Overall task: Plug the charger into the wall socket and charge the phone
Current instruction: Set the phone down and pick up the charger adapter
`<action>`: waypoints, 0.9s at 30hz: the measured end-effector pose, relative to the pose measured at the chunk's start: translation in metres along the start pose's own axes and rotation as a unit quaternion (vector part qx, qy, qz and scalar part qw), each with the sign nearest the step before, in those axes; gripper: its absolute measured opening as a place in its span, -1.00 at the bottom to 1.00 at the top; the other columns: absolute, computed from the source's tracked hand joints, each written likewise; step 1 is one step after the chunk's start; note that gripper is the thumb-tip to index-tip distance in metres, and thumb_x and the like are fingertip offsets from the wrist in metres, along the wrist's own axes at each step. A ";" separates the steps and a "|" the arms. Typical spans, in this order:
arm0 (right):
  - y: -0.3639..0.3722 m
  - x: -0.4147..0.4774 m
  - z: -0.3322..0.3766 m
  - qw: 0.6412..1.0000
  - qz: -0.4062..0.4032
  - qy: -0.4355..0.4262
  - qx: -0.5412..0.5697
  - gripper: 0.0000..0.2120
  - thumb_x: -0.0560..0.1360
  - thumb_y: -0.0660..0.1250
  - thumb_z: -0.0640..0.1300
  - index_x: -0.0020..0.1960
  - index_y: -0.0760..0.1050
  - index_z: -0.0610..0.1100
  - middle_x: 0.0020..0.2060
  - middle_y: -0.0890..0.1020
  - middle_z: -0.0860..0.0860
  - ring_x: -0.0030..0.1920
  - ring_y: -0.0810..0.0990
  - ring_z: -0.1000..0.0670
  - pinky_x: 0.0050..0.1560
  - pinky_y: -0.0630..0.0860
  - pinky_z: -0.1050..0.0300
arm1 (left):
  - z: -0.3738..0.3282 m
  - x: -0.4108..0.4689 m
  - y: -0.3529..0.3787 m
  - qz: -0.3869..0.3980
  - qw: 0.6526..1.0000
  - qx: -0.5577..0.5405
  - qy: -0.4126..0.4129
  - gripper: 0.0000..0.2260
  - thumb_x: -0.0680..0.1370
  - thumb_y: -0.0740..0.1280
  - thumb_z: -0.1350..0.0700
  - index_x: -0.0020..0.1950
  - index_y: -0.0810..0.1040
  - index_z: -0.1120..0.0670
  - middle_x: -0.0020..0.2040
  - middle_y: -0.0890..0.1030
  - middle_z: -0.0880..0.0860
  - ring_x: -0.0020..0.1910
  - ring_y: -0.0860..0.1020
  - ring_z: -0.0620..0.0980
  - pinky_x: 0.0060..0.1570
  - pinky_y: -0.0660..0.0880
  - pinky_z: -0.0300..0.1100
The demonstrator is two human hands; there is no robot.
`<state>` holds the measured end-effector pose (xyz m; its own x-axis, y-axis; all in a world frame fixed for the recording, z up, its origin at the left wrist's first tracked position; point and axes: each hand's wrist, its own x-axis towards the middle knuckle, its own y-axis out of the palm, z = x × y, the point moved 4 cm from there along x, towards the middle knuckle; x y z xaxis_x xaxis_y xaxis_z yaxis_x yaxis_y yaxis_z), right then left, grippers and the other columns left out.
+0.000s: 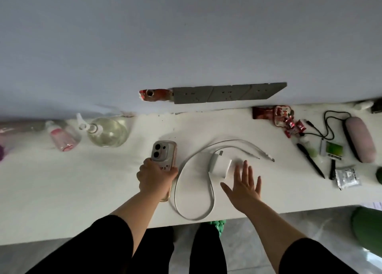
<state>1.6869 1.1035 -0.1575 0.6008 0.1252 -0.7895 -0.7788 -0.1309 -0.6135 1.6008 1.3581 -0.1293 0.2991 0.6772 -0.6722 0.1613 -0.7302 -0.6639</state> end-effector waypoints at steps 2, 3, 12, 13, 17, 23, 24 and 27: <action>0.009 0.007 -0.001 1.000 0.010 -0.010 -0.018 -0.02 0.45 0.01 0.45 0.42 -0.59 -0.02 0.39 -0.58 0.00 0.47 -0.48 -0.01 0.47 -0.40 -0.15 | -0.001 0.007 0.012 -0.021 1.000 0.004 0.009 -0.30 0.30 0.50 -0.04 0.31 0.31 0.20 0.27 0.36 0.22 0.28 0.31 0.26 0.16 0.39 0.07; 0.013 0.009 -0.001 1.000 0.016 -0.010 -0.025 0.04 0.39 0.01 0.50 0.36 -0.65 -0.03 0.33 -0.63 -0.02 0.43 -0.53 -0.01 0.46 -0.41 -0.15 | -0.001 0.010 0.017 -0.031 0.999 0.004 0.016 -0.28 0.30 0.50 -0.04 0.33 0.28 0.19 0.29 0.33 0.21 0.29 0.28 0.26 0.17 0.39 0.08; 0.027 0.018 -0.001 0.998 0.046 -0.002 -0.050 0.14 0.18 -0.15 0.63 0.20 -0.82 -0.03 0.15 -0.83 -0.04 0.15 -0.84 -0.03 0.39 -0.51 -0.15 | 0.006 0.018 0.028 -0.161 0.984 0.047 0.066 -0.20 0.27 0.50 -0.08 0.42 0.27 0.12 0.33 0.36 0.19 0.31 0.32 0.25 0.24 0.32 0.12; 0.027 0.019 0.000 0.998 0.045 -0.003 -0.051 0.13 0.16 -0.18 0.64 0.19 -0.84 -0.03 0.14 -0.83 -0.04 0.13 -0.86 -0.02 0.38 -0.52 -0.14 | 0.007 0.019 0.029 -0.173 0.981 0.056 0.069 -0.19 0.27 0.50 -0.11 0.42 0.27 0.12 0.34 0.37 0.19 0.31 0.32 0.24 0.24 0.30 0.11; 0.022 0.014 -0.016 0.997 0.047 0.010 -0.056 0.13 0.12 -0.21 0.64 0.16 -0.87 -0.01 0.15 -0.83 -0.03 0.12 -0.87 0.00 0.38 -0.52 -0.14 | 0.003 0.009 0.043 -0.175 0.977 0.083 0.089 -0.13 0.29 0.47 -0.24 0.46 0.23 0.11 0.36 0.36 0.17 0.33 0.31 0.22 0.26 0.27 0.10; 0.005 0.011 -0.037 0.998 0.029 0.012 -0.057 0.13 0.13 -0.20 0.64 0.18 -0.85 -0.01 0.17 -0.82 -0.03 0.15 -0.85 -0.02 0.42 -0.49 -0.16 | -0.011 -0.008 0.062 -0.160 0.976 0.100 0.105 -0.10 0.39 0.35 -0.29 0.56 0.02 0.06 0.46 0.25 0.12 0.41 0.21 0.17 0.34 0.18 0.07; -0.004 0.011 -0.046 0.998 0.019 0.011 -0.064 0.13 0.14 -0.20 0.64 0.18 -0.84 -0.02 0.16 -0.82 -0.03 0.16 -0.84 -0.03 0.42 -0.49 -0.16 | -0.021 -0.015 0.066 -0.152 0.978 0.100 0.103 -0.09 0.40 0.33 -0.30 0.56 -0.02 0.08 0.49 0.21 0.12 0.44 0.18 0.17 0.35 0.17 0.09; -0.001 0.015 -0.034 0.998 0.031 0.003 -0.047 0.12 0.18 -0.16 0.62 0.19 -0.82 -0.03 0.16 -0.80 -0.05 0.23 -0.77 -0.07 0.46 -0.45 -0.18 | -0.025 -0.016 0.061 -0.149 0.982 0.077 0.092 -0.11 0.42 0.32 -0.29 0.56 0.00 0.09 0.52 0.16 0.13 0.48 0.14 0.17 0.40 0.10 0.14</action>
<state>1.7027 1.0723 -0.1690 0.5536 0.1086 -0.8257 -0.7939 -0.2306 -0.5626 1.6292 1.3009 -0.1509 0.4264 0.8208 -0.3801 0.1277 -0.4706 -0.8730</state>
